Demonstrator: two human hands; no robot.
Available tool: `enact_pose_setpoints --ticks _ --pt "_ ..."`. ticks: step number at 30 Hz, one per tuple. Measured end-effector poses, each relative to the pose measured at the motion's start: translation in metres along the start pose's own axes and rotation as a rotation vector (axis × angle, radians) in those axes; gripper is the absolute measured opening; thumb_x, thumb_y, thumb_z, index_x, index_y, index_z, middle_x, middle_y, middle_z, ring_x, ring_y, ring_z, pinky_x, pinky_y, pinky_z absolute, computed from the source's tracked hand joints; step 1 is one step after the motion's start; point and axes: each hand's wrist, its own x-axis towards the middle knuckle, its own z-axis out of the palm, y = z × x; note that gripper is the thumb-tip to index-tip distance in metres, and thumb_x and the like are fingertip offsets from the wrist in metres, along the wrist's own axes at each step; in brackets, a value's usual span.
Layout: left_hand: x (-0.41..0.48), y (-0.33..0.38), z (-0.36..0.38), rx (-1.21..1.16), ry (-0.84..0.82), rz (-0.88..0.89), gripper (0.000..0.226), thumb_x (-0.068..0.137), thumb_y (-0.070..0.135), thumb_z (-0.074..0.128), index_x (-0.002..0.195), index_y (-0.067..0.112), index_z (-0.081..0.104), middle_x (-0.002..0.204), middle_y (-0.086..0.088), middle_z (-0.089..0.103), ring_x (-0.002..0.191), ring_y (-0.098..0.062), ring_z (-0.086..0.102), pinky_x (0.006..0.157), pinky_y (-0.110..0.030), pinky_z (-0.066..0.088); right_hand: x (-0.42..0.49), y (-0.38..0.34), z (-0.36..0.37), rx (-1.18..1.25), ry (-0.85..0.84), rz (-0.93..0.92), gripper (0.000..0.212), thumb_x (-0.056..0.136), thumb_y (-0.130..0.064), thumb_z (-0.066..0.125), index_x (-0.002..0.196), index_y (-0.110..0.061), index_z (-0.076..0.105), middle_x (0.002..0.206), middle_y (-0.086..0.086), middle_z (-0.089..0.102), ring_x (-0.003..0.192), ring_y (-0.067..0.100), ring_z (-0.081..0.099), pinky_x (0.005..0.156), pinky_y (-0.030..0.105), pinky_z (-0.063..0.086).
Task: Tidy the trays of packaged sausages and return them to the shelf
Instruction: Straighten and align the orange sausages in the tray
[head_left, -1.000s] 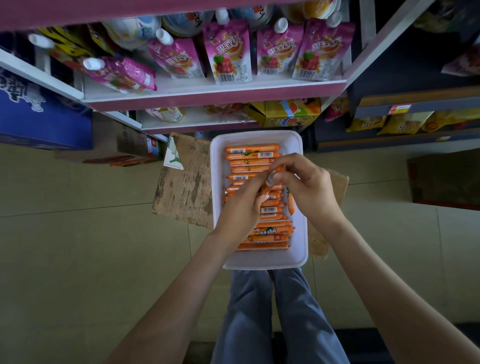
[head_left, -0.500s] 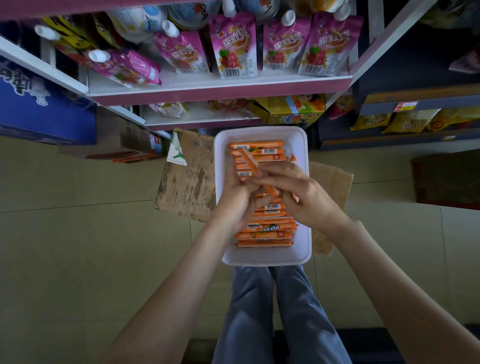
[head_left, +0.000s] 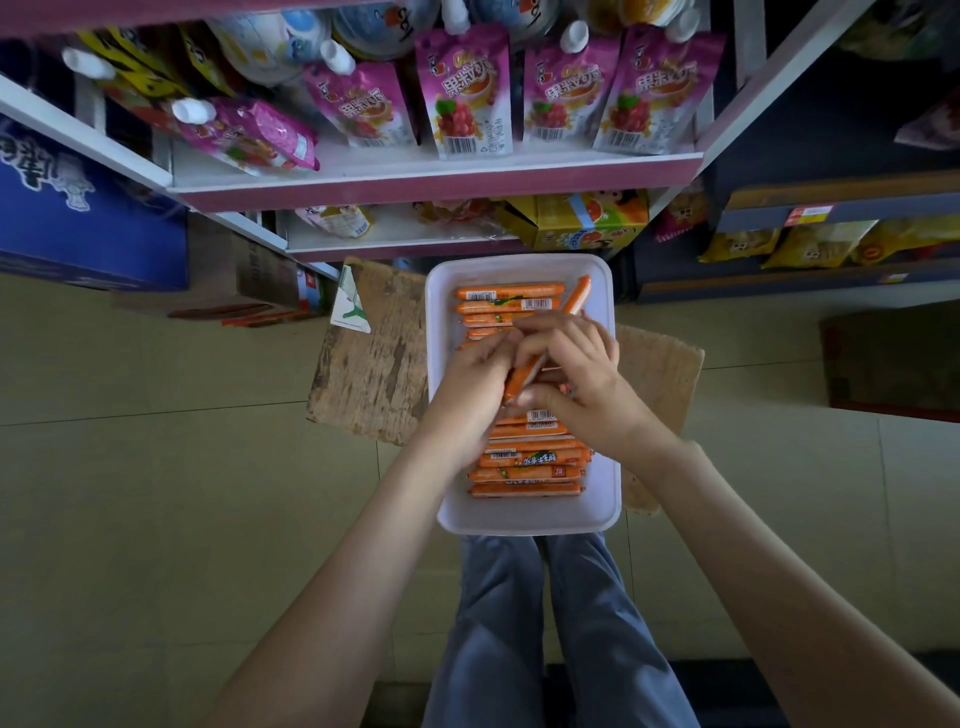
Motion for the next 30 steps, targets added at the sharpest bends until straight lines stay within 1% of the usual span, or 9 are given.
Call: enact_pose_setpoints --ticks 5,9,11,14,17,20,24,27,30 --pt "-0.012 0.002 0.000 -0.025 -0.131 -0.050 0.044 0.087 0.054 0.039 0.101 0.020 0.063 0.084 -0.004 0.074 0.081 -0.016 0.071 0.071 -0.031 0.059 0.008 -0.007 0.003 -0.001 0.135 0.131 0.038 0.094 -0.044 0.037 0.094 -0.012 0.056 0.089 -0.016 0.047 0.087 0.006 0.040 0.085 0.038 0.028" --pt "-0.017 -0.005 -0.003 0.467 0.192 0.398 0.024 0.090 0.044 0.058 0.083 0.022 0.062 0.069 0.010 0.069 0.067 -0.004 0.066 0.064 -0.022 0.053 0.016 -0.011 0.004 0.222 0.206 0.224 0.039 0.098 -0.056 0.027 0.089 -0.026 0.051 0.083 -0.015 0.055 0.081 0.013 0.054 0.079 0.055 0.042" --pt "-0.016 -0.004 -0.006 0.538 0.232 0.580 0.008 0.088 0.034 0.064 0.091 0.030 0.059 0.076 0.017 0.064 0.073 -0.003 0.063 0.068 -0.021 0.050 0.014 -0.013 0.002 0.328 0.176 0.269 0.043 0.098 -0.055 0.029 0.092 -0.019 0.052 0.087 0.003 0.062 0.083 0.027 0.060 0.078 0.057 0.046" --pt "-0.018 0.000 -0.003 0.329 0.066 0.592 0.016 0.088 0.012 0.064 0.096 0.026 0.063 0.087 0.016 0.067 0.074 -0.011 0.066 0.070 -0.026 0.054 0.011 -0.021 -0.005 0.542 0.122 0.346 0.045 0.101 -0.035 0.032 0.099 0.004 0.053 0.086 0.020 0.061 0.080 0.028 0.061 0.076 0.038 0.052" --pt "-0.019 0.004 -0.008 0.284 -0.034 0.604 0.016 0.089 0.007 0.060 0.095 0.021 0.066 0.080 0.008 0.068 0.064 -0.013 0.066 0.067 -0.026 0.054 0.010 -0.025 -0.012 0.687 0.079 0.364 0.045 0.097 -0.036 0.032 0.088 0.001 0.056 0.072 -0.003 0.063 0.070 0.008 0.060 0.070 0.017 0.048" --pt "-0.019 0.010 -0.010 0.357 -0.116 0.658 0.016 0.089 0.004 0.060 0.092 0.017 0.068 0.074 0.002 0.064 0.060 -0.011 0.062 0.066 -0.023 0.051 0.011 -0.029 -0.018 0.767 0.060 0.390 0.042 0.093 -0.037 0.031 0.082 -0.007 0.059 0.067 -0.006 0.067 0.069 0.003 0.063 0.071 0.014 0.047" --pt "-0.022 0.016 -0.002 0.400 -0.133 0.696 0.019 0.088 -0.003 0.057 0.092 0.013 0.065 0.077 0.000 0.061 0.060 -0.004 0.059 0.064 -0.015 0.047 0.017 -0.040 -0.023 0.811 0.058 0.431 0.051 0.094 -0.038 0.033 0.055 -0.022 0.061 0.049 -0.004 0.058 0.051 0.009 0.053 0.056 0.014 0.041" --pt "-0.020 0.016 -0.002 0.478 -0.120 0.770 0.014 0.089 0.001 0.058 0.096 0.010 0.066 0.088 -0.004 0.061 0.077 0.002 0.060 0.074 -0.012 0.045 0.014 -0.037 -0.020 0.840 0.077 0.484 0.054 0.091 -0.043 0.037 0.043 -0.025 0.053 0.042 -0.006 0.049 0.043 0.007 0.044 0.051 0.017 0.038" --pt "-0.015 0.012 -0.005 0.592 -0.155 0.811 0.023 0.087 0.016 0.060 0.110 0.017 0.062 0.102 0.001 0.054 0.092 -0.003 0.056 0.088 -0.019 0.044 0.011 -0.034 -0.019 0.804 0.091 0.518 0.053 0.102 -0.024 0.033 0.053 -0.017 0.052 0.041 -0.008 0.049 0.041 0.003 0.045 0.049 0.013 0.039"
